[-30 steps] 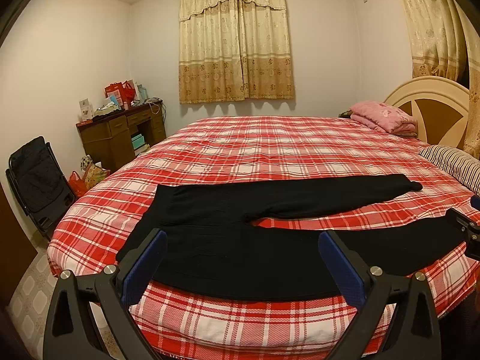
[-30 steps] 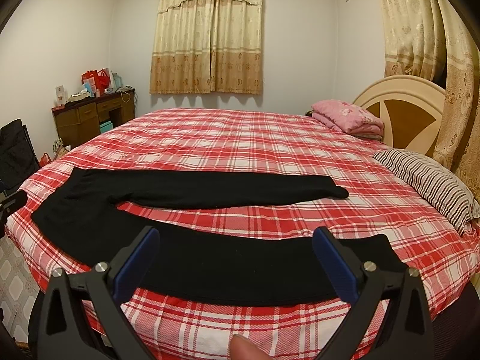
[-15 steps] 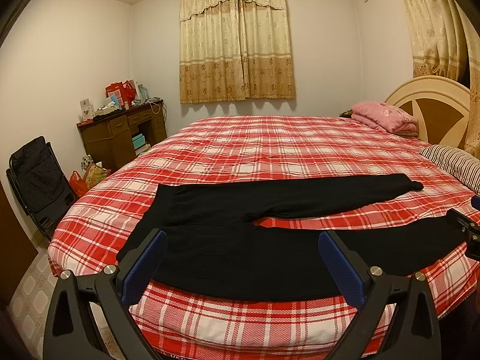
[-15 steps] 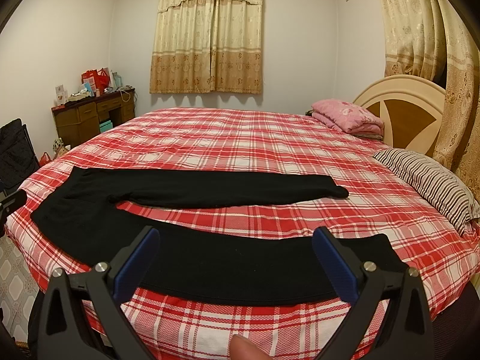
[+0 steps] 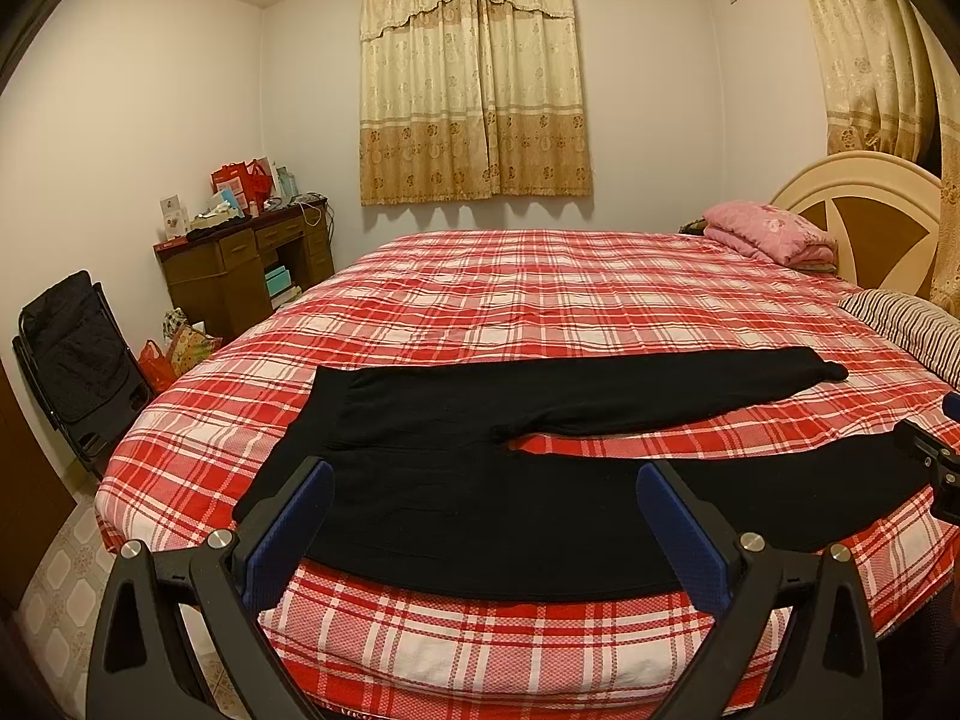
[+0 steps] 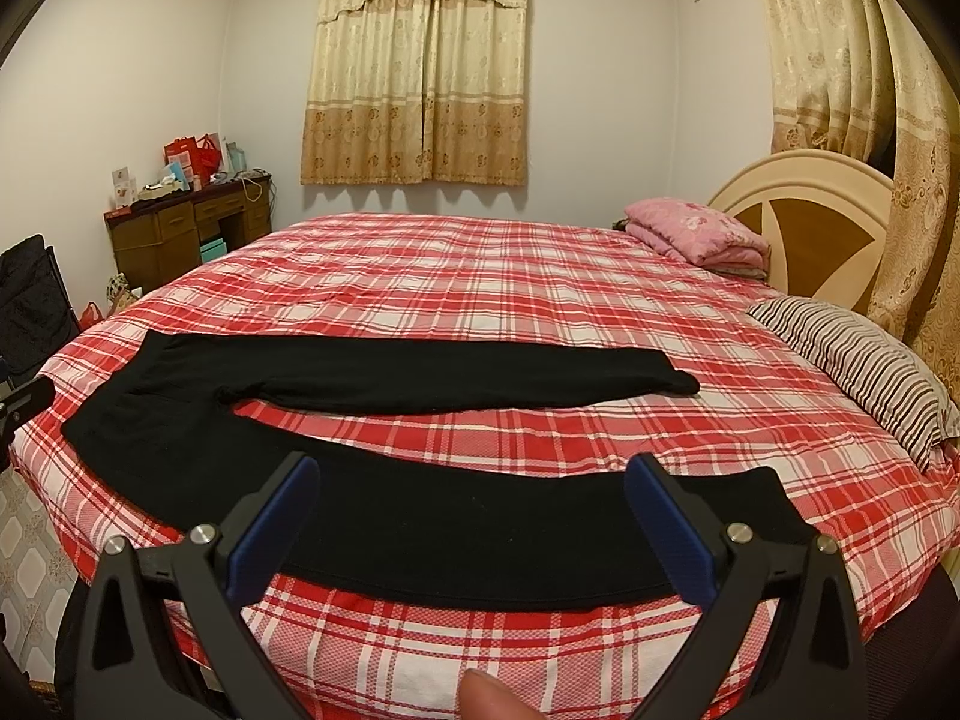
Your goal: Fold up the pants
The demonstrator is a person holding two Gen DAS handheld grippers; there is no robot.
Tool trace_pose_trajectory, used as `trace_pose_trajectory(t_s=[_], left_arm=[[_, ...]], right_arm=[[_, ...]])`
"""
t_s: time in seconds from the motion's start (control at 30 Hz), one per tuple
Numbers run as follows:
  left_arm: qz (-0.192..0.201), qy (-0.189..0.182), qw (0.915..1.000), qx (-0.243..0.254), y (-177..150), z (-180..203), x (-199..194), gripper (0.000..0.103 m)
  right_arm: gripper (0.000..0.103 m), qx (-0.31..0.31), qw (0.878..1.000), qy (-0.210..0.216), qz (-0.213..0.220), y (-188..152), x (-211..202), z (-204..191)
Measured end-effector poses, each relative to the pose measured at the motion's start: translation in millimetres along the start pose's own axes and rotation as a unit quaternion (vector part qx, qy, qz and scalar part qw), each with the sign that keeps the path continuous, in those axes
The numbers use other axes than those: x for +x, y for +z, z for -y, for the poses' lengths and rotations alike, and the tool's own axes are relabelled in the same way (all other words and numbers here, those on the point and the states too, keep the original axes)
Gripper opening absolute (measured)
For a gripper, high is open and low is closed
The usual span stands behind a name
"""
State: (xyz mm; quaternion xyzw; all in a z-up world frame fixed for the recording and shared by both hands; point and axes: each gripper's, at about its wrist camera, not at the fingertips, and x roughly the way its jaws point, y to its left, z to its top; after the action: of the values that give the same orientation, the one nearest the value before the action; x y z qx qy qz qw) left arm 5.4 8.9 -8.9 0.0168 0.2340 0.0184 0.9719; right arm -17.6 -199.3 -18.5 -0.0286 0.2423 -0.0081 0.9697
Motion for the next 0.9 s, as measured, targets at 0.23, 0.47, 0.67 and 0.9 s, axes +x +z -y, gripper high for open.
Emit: trace_pose_trajectory(t_s=[0.23,0.47,0.67,0.9], left_arm=[[-0.004,0.002,1.0,-0.002,-4,-3,3,0.102],[-0.007,0.002,1.0,-0.001,-5,0,5,0.102],[-0.01,0.002,0.9999,-0.001,-6,0,7,0.102],[-0.025,0.006,0.9997,-0.002,-11,-1,19,0.102]], right_arm=[[0.103,0.0,1.0,0.0,-0.002,-2,2,-1],[0.103,-0.001,1.0,0.0,-0.004,-4,2,-1],[0.103,-0.002,1.0,0.0,-0.006,-4,4,-1],[0.103,-0.006,1.0,0.001,-0.012,-7,7,-2]])
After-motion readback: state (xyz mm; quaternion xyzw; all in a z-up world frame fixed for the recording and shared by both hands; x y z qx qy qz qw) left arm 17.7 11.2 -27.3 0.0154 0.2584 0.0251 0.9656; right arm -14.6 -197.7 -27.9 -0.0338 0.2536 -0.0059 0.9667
